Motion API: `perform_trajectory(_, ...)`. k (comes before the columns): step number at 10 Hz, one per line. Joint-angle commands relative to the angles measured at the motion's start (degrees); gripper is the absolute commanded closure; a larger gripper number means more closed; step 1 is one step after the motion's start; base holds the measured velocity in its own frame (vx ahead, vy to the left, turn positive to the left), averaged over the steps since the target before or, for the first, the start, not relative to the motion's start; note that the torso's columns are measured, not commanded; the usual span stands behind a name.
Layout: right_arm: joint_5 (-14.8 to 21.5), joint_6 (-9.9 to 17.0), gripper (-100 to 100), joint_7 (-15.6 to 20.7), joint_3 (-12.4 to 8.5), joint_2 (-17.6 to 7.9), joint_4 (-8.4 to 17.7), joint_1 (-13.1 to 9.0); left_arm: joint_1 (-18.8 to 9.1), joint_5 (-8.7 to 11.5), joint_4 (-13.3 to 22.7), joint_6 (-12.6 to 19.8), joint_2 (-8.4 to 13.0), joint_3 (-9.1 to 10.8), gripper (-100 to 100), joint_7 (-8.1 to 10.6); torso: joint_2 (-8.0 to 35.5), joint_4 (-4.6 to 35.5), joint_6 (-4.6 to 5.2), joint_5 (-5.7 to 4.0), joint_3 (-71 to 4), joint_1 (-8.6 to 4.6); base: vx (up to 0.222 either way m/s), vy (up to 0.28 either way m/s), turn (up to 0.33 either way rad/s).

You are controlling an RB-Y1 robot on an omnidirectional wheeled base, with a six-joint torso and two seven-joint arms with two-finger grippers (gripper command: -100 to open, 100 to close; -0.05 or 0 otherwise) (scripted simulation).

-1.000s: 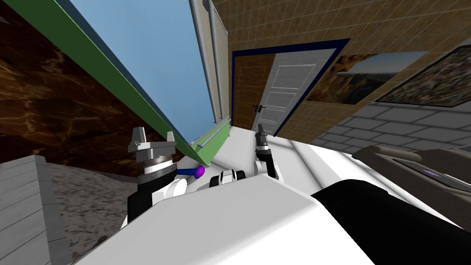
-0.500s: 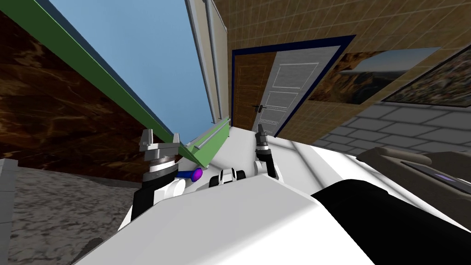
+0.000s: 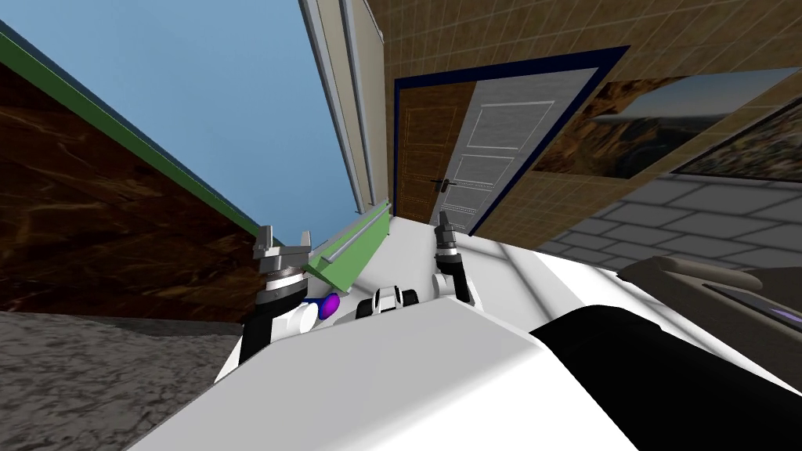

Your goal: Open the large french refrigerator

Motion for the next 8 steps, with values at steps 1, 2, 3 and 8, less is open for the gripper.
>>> perform_trajectory(1, 0.00, 0.00, 0, 0.00, 0.00, 0.00, 0.00, 0.00, -1.92, 1.66, 4.71, -2.13, 0.99, 1.12, -100, 0.97, 0.05, 0.01, 0.00, 0.00, 0.03, -0.01, 0.160, -0.095, 0.014)
perform_trajectory(2, 0.00, 0.00, 0, 0.00, 0.00, 0.00, 0.00, 0.00, -2.63, 2.28, 6.19, -3.07, 1.21, 1.47, -100, 1.30, -0.01, 0.00, 0.00, 0.00, 0.00, 0.01, 0.176, -0.100, 0.017)
perform_trajectory(3, 0.00, 0.00, 0, 0.00, 0.00, 0.00, 0.00, 0.00, -2.63, 2.28, 6.82, -3.07, 1.21, 1.47, -100, 1.30, -0.05, -0.01, 0.00, 0.01, -0.03, 0.02, 0.111, -0.059, 0.008)
perform_trajectory(8, 0.00, 0.00, 0, 0.00, 0.00, 0.00, 0.00, -0.01, -5.71, 4.90, 15.37, -7.03, 1.59, 2.94, -100, 2.67, 0.02, 0.01, 0.00, 0.04, 0.02, 0.12, 0.112, -0.063, 0.013)
